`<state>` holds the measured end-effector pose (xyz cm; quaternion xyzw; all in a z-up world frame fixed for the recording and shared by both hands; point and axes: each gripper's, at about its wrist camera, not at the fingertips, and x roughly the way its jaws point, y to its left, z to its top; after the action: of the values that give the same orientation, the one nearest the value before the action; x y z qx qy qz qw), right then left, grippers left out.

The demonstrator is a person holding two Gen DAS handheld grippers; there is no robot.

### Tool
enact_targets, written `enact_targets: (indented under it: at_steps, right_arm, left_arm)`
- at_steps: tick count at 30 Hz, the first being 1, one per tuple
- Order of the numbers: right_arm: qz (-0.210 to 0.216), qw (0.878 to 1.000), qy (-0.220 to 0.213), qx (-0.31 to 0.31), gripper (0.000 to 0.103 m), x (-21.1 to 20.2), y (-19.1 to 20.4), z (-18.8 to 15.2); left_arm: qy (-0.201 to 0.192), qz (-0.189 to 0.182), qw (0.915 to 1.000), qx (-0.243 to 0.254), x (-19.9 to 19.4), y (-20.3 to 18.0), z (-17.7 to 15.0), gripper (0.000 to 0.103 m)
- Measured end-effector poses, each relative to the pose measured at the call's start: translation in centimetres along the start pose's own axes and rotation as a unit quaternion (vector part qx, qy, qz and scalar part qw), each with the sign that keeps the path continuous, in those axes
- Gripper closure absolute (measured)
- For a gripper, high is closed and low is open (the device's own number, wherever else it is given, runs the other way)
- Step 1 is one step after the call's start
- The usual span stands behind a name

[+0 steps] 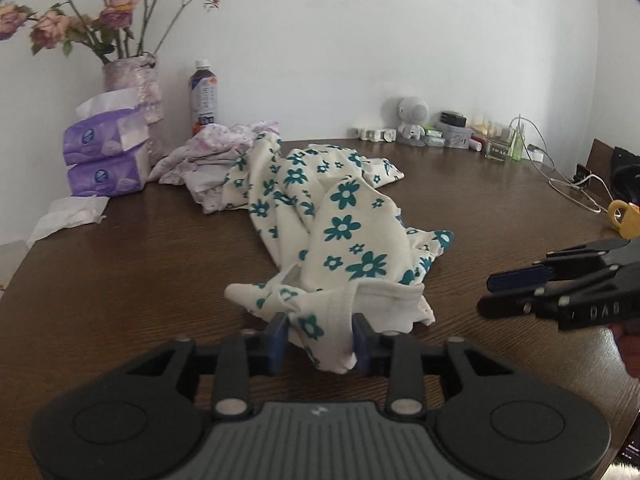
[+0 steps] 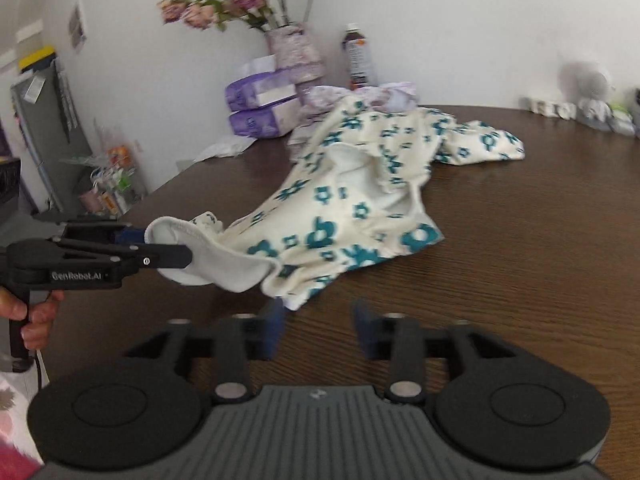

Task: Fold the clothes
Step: 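Raise the shirt high with both grippers, stretching it between them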

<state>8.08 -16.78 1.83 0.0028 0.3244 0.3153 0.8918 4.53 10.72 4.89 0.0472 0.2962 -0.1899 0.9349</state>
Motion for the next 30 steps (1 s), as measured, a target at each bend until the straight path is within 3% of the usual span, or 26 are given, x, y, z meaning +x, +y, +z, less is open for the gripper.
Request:
enact_targets:
  at_steps: [5,11,12,13,15,17,21,23,26,30]
  right_arm:
    - [-0.035,0.994,0.013,-0.098,0.054,2.9,4.0,0.0]
    - [-0.093,0.986,0.014,-0.139,0.056,6.2,5.9,-0.1]
    - [-0.100,0.986,0.012,-0.135,0.063,6.5,5.9,0.0]
    - [-0.106,0.986,0.011,-0.130,0.077,6.7,5.9,0.1]
    - [-0.123,0.986,-0.001,-0.110,0.093,6.3,5.2,0.3]
    - [-0.140,0.986,-0.013,-0.090,0.095,6.0,4.5,0.5]
    - [-0.163,0.982,-0.052,-0.084,0.095,4.2,4.0,0.7]
    - [-0.182,0.974,-0.074,-0.111,0.094,3.4,4.9,0.5]
    - [-0.181,0.974,-0.063,-0.124,0.079,3.6,5.5,0.5]
    - [-0.170,0.979,-0.025,-0.111,0.076,5.0,5.3,0.4]
  left_arm:
    - [-0.022,0.022,0.9987,0.040,-1.5,-0.4,-0.5,0.062]
    - [-0.052,0.038,0.9926,0.103,-1.4,-2.1,-1.2,0.061]
    - [-0.059,0.044,0.9909,0.113,-1.4,-2.3,-1.5,0.069]
    - [-0.061,0.050,0.9895,0.121,-1.3,-2.4,-1.7,0.095]
    - [-0.063,0.060,0.9889,0.121,-1.1,-2.3,-2.2,0.098]
    - [-0.073,0.065,0.9890,0.111,-1.4,-2.0,-2.6,0.098]
    - [-0.100,0.065,0.9872,0.106,-2.2,-2.2,-3.2,0.099]
    - [-0.114,0.069,0.9849,0.111,-2.6,-2.7,-3.4,0.099]
    - [-0.139,0.074,0.9811,0.113,-3.3,-3.3,-3.5,0.099]
    - [-0.171,0.081,0.9757,0.110,-4.3,-3.6,-2.6,0.099]
